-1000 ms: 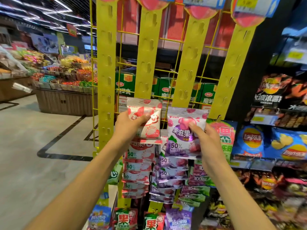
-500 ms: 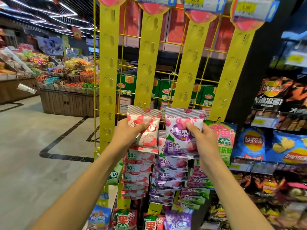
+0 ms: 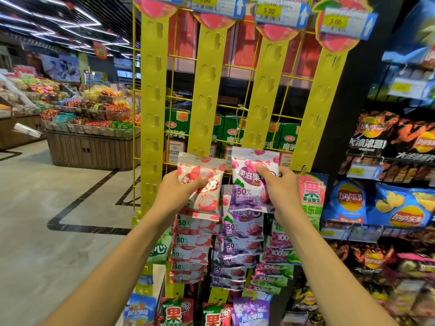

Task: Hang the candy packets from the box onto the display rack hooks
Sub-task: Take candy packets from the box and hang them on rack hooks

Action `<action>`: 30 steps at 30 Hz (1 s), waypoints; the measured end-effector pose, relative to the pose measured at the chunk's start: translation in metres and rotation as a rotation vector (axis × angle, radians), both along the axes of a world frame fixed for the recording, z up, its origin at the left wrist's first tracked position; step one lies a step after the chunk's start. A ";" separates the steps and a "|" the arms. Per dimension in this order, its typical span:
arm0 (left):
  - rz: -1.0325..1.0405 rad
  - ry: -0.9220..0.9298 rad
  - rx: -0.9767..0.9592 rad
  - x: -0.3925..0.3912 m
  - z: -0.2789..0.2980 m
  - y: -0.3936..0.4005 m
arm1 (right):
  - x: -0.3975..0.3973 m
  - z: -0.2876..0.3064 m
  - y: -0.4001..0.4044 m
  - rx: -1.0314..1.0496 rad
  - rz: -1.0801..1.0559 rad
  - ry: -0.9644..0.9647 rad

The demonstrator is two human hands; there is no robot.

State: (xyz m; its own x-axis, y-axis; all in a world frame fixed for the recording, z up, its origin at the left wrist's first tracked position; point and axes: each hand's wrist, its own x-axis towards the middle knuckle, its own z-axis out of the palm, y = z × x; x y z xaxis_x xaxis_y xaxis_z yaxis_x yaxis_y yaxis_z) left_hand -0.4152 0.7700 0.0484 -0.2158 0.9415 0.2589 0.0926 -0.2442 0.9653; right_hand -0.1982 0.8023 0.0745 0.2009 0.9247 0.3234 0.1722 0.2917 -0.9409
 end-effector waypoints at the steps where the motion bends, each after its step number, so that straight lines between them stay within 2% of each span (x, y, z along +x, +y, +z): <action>1: -0.003 0.002 0.003 0.000 0.000 0.000 | 0.000 -0.002 0.001 -0.012 -0.009 -0.014; 12: -0.017 0.028 -0.004 -0.002 -0.001 0.001 | 0.002 -0.016 -0.001 -0.058 -0.033 -0.074; 18: 0.024 0.142 0.005 -0.006 -0.004 0.004 | 0.001 -0.027 -0.003 -0.021 -0.089 -0.173; 25: 0.148 0.543 -0.009 -0.016 -0.001 0.011 | -0.003 -0.040 -0.006 0.110 -0.176 -0.343; 30: 0.267 0.916 -0.092 -0.021 0.006 0.016 | -0.001 -0.039 -0.003 0.078 -0.191 -0.506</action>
State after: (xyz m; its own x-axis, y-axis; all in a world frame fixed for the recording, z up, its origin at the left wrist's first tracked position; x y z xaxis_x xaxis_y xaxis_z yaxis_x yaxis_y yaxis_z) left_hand -0.4360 0.7863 0.0540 -0.1765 0.9156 0.3612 0.8625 -0.0330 0.5051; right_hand -0.1991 0.7990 0.0354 0.1641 0.8563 0.4898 0.6546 0.2769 -0.7034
